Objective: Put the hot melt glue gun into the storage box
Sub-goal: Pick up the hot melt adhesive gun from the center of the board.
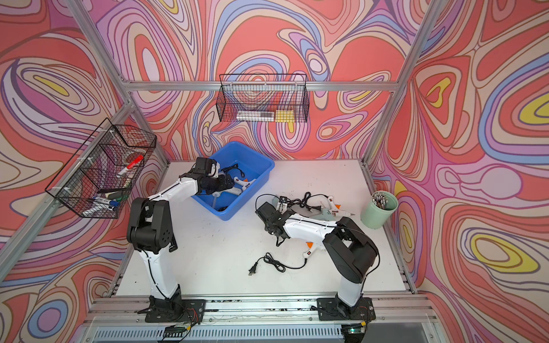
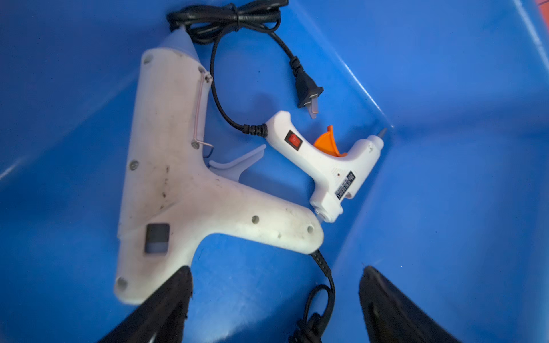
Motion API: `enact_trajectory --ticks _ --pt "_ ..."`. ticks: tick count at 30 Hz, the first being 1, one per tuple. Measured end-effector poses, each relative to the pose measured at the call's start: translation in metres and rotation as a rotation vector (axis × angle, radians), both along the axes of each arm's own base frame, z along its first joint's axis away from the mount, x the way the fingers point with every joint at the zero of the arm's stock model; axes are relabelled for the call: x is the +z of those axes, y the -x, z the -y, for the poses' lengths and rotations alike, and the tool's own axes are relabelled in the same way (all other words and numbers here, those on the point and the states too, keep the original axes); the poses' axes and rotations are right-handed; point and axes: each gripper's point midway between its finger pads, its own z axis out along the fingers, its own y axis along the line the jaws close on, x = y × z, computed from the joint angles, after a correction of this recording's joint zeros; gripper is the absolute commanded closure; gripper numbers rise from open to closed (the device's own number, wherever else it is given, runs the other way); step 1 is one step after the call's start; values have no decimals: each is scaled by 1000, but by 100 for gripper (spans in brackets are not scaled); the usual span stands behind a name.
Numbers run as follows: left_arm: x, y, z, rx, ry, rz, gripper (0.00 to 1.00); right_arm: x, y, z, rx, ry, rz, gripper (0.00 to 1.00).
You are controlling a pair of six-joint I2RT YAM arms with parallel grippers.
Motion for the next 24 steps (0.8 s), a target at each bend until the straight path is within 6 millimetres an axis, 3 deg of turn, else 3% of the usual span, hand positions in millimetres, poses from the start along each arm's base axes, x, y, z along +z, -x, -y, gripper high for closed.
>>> enact_trajectory --ticks 7,15,18,24 --pt "47 21 -10 29 -17 87 1 -19 -17 -2 7 17 -25 35" --pt "59 54 -19 52 -28 103 1 -29 -25 -1 17 20 -44 49" --pt "65 64 -21 61 -20 113 1 -30 -28 -3 21 18 -39 59" --pt "87 75 -24 92 6 155 1 -30 -30 -5 42 10 -23 99"
